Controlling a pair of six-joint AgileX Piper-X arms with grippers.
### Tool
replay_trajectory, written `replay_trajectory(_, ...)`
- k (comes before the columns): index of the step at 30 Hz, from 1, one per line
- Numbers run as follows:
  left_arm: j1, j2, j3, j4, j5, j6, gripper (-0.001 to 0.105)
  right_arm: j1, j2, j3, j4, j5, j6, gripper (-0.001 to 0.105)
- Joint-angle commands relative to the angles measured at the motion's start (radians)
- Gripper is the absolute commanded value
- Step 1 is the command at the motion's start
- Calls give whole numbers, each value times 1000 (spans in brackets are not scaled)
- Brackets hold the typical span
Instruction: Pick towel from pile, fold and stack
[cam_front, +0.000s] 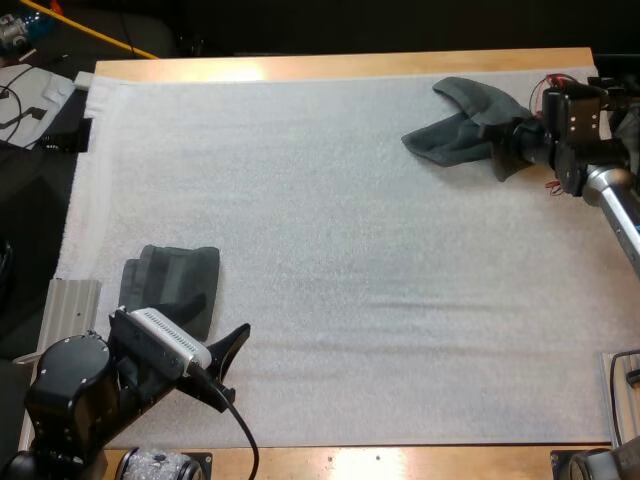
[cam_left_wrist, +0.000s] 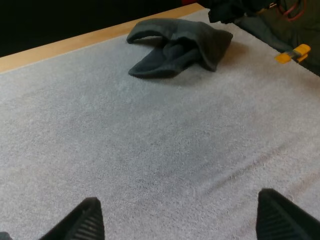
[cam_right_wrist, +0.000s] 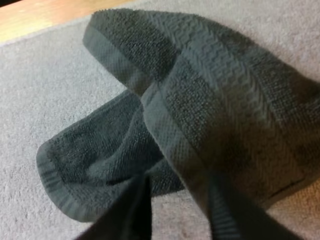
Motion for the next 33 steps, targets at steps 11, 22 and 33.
replay_trajectory(11, -4, 6, -6, -11, 11, -15, 62, 29, 163, -32, -46, 56, 7, 61)
replay_trajectory(22, -3, 6, -7, 0, 15, -17, 62, 26, 227, -46, -48, 103, 39, 39)
replay_trajectory(33, -3, 8, -7, 3, 18, -20, 62, 28, 209, -46, -31, 91, 17, 0)
